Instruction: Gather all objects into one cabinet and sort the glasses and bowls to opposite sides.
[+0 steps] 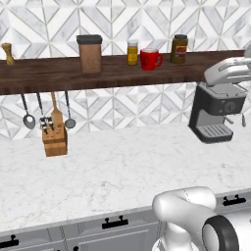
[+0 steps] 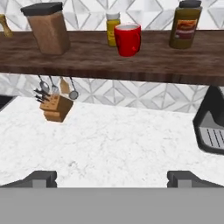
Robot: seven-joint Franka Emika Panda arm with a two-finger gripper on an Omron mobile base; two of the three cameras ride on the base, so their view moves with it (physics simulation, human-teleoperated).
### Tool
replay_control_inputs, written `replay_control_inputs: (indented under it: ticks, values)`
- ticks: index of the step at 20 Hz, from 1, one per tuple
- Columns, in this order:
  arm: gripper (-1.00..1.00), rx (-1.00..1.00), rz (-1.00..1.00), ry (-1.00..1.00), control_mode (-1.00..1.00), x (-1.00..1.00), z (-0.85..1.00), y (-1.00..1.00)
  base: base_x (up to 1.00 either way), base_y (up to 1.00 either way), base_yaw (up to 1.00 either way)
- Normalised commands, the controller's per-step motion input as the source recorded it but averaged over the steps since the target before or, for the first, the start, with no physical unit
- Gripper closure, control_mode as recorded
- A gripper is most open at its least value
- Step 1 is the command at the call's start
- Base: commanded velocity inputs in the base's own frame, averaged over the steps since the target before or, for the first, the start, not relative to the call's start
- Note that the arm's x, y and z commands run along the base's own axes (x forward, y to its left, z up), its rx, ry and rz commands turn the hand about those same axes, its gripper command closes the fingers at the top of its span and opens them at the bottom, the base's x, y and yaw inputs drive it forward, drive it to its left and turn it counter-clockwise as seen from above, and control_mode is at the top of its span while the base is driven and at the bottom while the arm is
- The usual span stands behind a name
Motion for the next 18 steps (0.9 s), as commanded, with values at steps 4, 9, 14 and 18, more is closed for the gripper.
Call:
replay_control_inputs:
  ticks: [4, 9, 14, 18]
  values:
    - [-1.0, 0.0, 0.27, -0.07, -1.0, 0.44, 0.01, -0.04, 0.0, 0.0, 0.0]
    - [-1.0, 0.0, 0.26, 0.0, -1.0, 0.55, 0.02, -0.05, 0.0, 0.0, 0.0]
    - [-1.0, 0.0, 0.04, 0.0, -1.0, 0.53, 0.01, 0.0, 0.0, 0.0, 0.0]
    - [-1.0, 0.0, 0.0, 0.0, -1.0, 0.71, 0.0, 0.0, 0.0, 0.0, 0.0]
